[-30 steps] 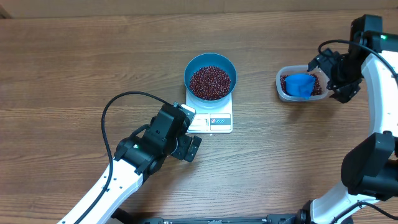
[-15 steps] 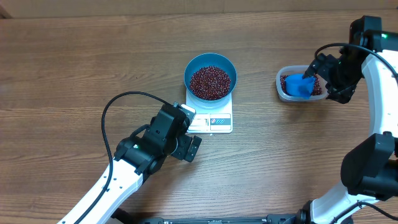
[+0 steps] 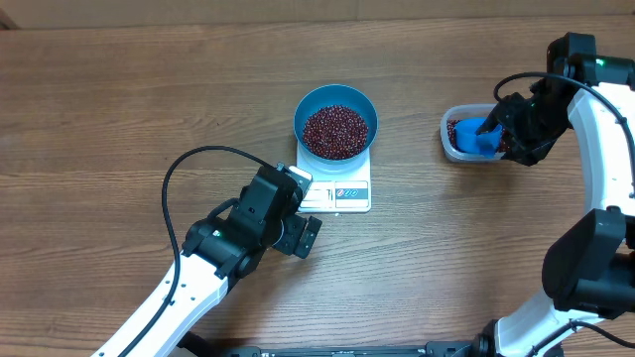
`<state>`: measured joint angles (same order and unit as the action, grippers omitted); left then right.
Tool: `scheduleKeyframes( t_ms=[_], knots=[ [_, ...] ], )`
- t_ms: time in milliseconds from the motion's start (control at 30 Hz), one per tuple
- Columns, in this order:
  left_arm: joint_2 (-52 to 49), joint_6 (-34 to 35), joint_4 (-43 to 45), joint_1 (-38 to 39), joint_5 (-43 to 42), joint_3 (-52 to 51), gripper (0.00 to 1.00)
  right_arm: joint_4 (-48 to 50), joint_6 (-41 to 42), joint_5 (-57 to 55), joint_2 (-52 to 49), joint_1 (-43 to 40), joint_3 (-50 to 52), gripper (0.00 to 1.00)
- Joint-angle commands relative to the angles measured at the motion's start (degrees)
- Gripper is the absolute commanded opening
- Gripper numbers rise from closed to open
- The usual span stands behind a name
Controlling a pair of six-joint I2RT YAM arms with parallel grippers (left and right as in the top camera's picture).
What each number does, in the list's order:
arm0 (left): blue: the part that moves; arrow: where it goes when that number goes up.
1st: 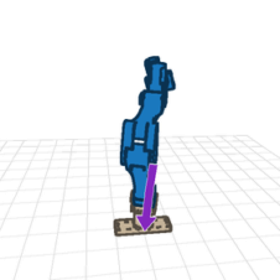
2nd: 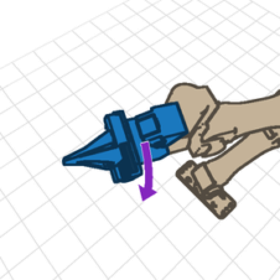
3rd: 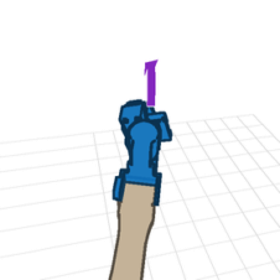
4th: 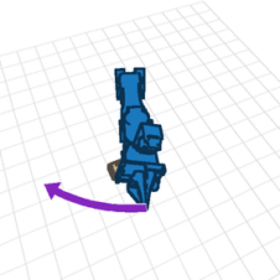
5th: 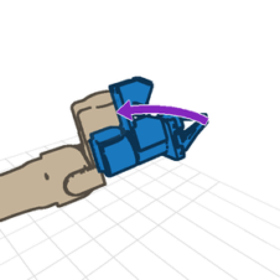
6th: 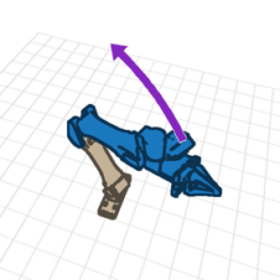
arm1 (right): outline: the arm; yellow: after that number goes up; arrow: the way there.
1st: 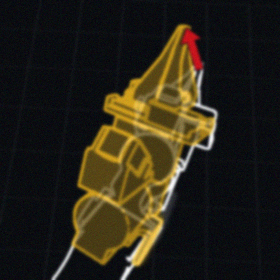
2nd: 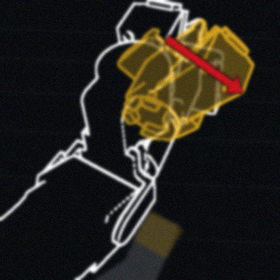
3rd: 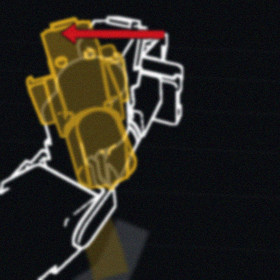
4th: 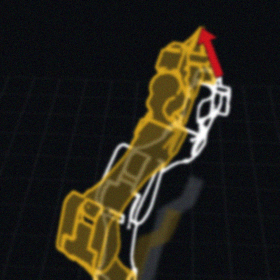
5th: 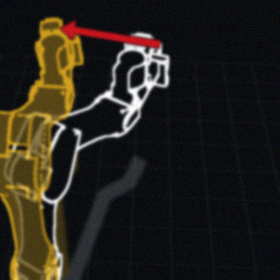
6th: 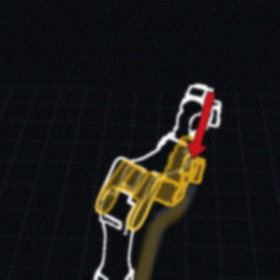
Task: Scoop item into bowl and weigh 150g on scale
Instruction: 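Set the scoop down in the tub and open the right gripper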
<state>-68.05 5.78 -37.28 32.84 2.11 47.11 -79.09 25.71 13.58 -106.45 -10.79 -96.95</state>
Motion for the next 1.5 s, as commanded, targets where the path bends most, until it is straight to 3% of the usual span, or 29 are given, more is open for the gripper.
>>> scheduleKeyframes(
  t_ms=[0,100,433,600,700,967,1467],
  knots=[
    [-0.1,-0.7,0.0,-0.3,-0.5,1.3,0.99,0.5,2.6,0.7,1.0,0.2,1.8,0.6],
    [-0.1,-0.7,0.0,-0.3,-0.5,1.3,0.99,1.5,1.2,0.7,1.0,0.2,3.0,0.56],
    [-0.1,-0.7,0.0,-0.3,-0.5,1.3,1.0,2.1,-12.8,3.2,0.9,0.1,3.0,0.54],
    [-0.1,-0.7,0.0,-0.3,-0.5,1.3,0.99,2.1,-10.5,3.0,0.9,-0.4,3.0,0.54],
    [-0.1,-0.7,0.0,-0.3,-0.5,1.3,1.0,0.9,-10.5,3.1,1.0,-2.1,2.8,0.64],
    [-0.1,-0.7,0.0,-0.3,-0.5,1.3,1.0,0.8,-4.0,5.7,1.4,-4.0,2.6,0.64],
    [-0.1,-0.7,0.0,-0.3,-0.5,1.3,1.0,-2.4,-6.5,8.8,1.4,-6.5,0.9,0.68]
  ],
)
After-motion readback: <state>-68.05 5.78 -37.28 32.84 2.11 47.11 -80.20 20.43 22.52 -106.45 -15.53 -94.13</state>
